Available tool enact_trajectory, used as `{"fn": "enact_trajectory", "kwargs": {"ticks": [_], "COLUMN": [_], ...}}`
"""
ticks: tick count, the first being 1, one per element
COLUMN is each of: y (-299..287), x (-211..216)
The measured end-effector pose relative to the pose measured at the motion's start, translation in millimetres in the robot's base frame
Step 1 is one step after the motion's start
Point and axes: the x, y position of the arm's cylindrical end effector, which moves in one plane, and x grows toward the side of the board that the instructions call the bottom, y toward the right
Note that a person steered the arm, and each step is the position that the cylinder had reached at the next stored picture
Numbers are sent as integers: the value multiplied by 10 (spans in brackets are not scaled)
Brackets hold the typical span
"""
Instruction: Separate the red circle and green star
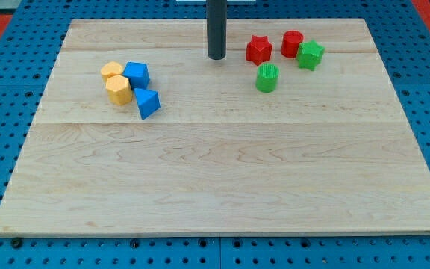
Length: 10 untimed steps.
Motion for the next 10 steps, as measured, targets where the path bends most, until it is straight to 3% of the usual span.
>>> {"fn": "enact_trajectory", "kwargs": {"ticks": [4,5,10], "y": [49,801,1560], "x": [178,377,-215]}}
